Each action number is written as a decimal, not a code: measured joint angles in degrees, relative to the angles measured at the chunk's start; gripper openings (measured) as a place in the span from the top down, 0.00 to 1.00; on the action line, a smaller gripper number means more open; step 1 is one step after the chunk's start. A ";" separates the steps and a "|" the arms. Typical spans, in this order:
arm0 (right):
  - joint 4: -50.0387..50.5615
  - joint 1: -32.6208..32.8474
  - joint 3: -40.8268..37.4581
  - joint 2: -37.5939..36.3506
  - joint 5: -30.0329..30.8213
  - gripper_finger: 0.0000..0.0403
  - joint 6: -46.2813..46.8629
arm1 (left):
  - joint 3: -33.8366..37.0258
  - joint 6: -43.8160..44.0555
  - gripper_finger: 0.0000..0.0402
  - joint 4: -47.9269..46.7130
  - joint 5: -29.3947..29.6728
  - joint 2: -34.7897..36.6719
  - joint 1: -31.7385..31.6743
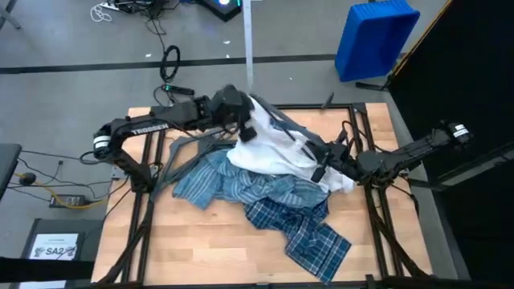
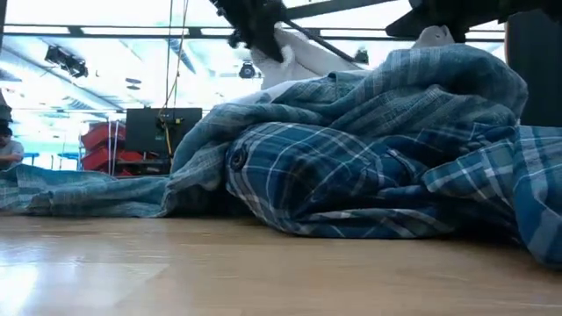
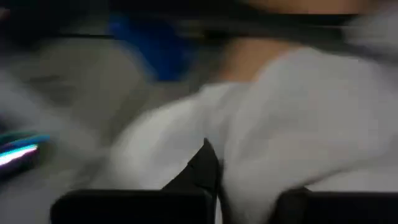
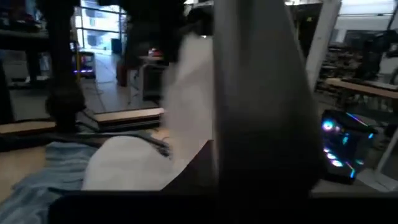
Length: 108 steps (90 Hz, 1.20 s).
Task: Hang clothes
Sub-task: Remove the black hanger from the white shirt
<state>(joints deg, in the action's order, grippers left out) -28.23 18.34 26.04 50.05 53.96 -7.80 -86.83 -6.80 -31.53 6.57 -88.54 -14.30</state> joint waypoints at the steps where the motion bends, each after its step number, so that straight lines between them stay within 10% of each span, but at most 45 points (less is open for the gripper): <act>1: -0.03 -0.07 0.00 -0.04 -0.01 1.00 0.02 | 0.01 -0.09 0.99 -0.11 -1.76 -0.05 0.23; 12: -0.31 -0.34 0.00 -0.71 0.01 1.00 2.10 | 0.02 -0.27 0.99 -0.19 -12.00 -0.14 3.76; 43: -0.41 -2.42 0.00 -2.02 -8.04 1.00 6.77 | -2.32 -10.74 0.97 -1.30 -16.45 -0.15 10.74; 108: 4.86 -10.05 0.00 0.18 -14.25 1.00 10.14 | -13.26 -8.74 0.23 -18.90 4.07 0.95 11.73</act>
<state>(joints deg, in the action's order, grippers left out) -23.37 8.29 26.04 50.23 39.72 2.34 -100.09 -15.54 -50.44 10.63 -87.59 -2.57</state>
